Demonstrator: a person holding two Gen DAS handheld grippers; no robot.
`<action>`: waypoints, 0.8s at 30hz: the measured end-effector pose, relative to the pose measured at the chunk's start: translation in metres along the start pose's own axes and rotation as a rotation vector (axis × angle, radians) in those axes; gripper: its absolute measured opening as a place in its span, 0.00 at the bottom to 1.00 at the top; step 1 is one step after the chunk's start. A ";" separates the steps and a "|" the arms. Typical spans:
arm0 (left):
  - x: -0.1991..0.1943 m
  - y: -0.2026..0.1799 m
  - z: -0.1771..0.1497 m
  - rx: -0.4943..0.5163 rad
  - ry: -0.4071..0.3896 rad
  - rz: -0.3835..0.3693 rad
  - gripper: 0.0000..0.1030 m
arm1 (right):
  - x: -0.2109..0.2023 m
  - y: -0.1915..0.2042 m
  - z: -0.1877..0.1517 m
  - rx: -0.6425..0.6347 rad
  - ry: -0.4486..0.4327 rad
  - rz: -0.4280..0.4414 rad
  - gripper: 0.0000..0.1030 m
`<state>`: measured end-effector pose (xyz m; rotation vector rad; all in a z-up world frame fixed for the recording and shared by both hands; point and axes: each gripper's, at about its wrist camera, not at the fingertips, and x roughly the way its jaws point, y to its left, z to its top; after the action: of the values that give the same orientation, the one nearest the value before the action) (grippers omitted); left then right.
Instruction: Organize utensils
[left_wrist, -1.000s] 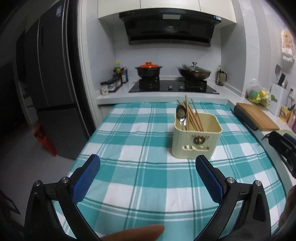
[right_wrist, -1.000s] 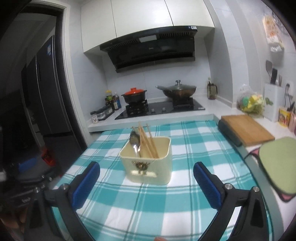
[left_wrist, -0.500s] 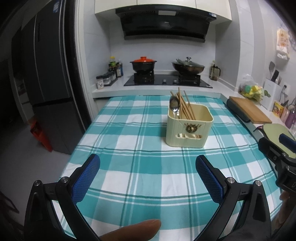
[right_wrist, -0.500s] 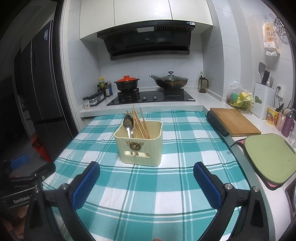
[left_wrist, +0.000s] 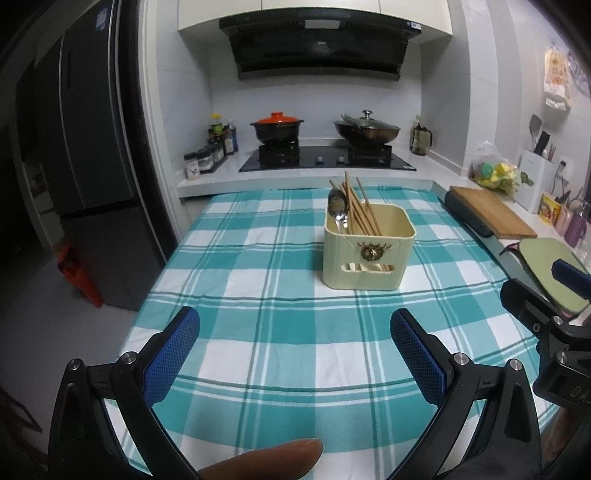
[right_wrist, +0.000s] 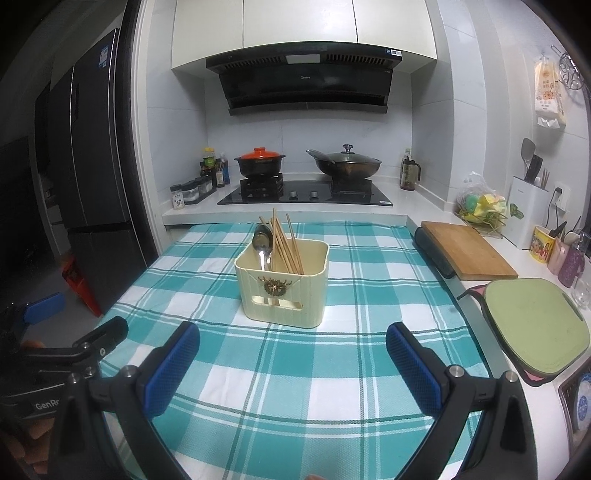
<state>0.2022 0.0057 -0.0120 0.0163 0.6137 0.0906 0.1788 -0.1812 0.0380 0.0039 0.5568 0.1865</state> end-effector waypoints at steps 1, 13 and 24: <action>0.000 0.000 0.000 -0.001 0.001 0.001 1.00 | 0.000 0.001 0.000 -0.003 0.002 0.002 1.00; -0.001 0.004 0.001 -0.008 0.005 0.005 1.00 | -0.004 0.015 0.000 -0.052 0.005 0.012 1.00; -0.002 0.004 0.001 -0.006 0.003 0.004 1.00 | -0.006 0.020 -0.002 -0.065 0.011 0.016 1.00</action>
<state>0.2005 0.0094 -0.0097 0.0119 0.6166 0.0959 0.1696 -0.1626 0.0403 -0.0560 0.5618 0.2206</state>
